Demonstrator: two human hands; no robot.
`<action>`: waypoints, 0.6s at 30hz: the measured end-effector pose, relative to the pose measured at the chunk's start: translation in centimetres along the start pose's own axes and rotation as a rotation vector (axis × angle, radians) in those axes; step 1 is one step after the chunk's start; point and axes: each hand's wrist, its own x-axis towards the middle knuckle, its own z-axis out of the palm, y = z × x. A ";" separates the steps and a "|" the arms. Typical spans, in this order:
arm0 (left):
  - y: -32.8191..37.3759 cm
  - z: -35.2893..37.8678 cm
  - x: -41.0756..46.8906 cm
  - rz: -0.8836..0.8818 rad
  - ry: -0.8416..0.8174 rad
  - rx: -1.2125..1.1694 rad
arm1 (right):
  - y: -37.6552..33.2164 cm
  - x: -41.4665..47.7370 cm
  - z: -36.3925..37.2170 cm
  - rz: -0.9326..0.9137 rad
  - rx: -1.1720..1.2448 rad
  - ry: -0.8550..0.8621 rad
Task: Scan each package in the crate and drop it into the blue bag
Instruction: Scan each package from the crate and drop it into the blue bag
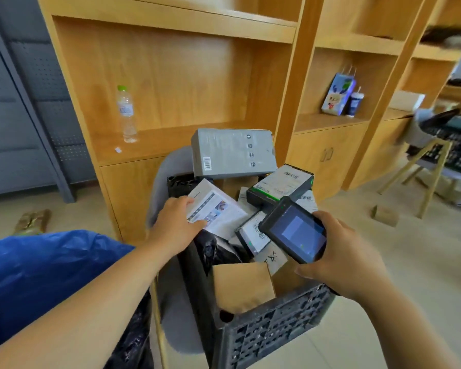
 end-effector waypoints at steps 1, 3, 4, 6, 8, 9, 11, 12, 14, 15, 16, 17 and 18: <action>0.2 0.3 1.1 -0.003 0.021 0.041 | 0.3 0.5 0.0 0.003 -0.003 -0.003; 0.3 0.8 3.2 -0.028 0.036 0.111 | 0.9 1.5 0.2 0.005 -0.014 -0.007; 0.2 1.2 4.1 -0.047 0.020 0.146 | 1.1 1.9 0.4 0.005 -0.018 -0.010; 0.0 1.7 5.3 -0.070 -0.034 0.187 | 1.4 2.6 0.6 0.005 -0.018 -0.008; -0.4 2.2 5.9 -0.075 -0.049 0.177 | 1.7 3.0 0.9 0.004 -0.016 -0.004; -0.6 2.3 5.9 -0.071 -0.032 0.160 | 1.8 3.2 1.1 0.002 -0.011 -0.005; -0.6 2.4 5.5 -0.040 0.003 0.097 | 1.8 3.2 1.3 -0.003 -0.001 -0.014; -0.5 2.3 5.1 -0.012 0.009 0.061 | 1.7 3.2 1.4 -0.006 0.003 -0.021; -0.1 2.2 4.0 0.055 0.020 0.024 | 1.5 3.0 1.6 -0.009 0.010 -0.030; 0.2 2.0 3.3 0.090 0.037 0.010 | 1.4 2.8 1.6 -0.010 0.015 -0.029; 0.6 1.7 2.7 0.122 0.064 -0.014 | 1.3 2.5 1.6 -0.010 0.024 -0.026; 1.0 1.3 2.0 0.153 0.093 -0.046 | 1.2 2.2 1.5 -0.007 0.035 -0.020; 1.5 0.8 1.2 0.184 0.116 -0.078 | 1.1 1.8 1.4 -0.002 0.046 -0.011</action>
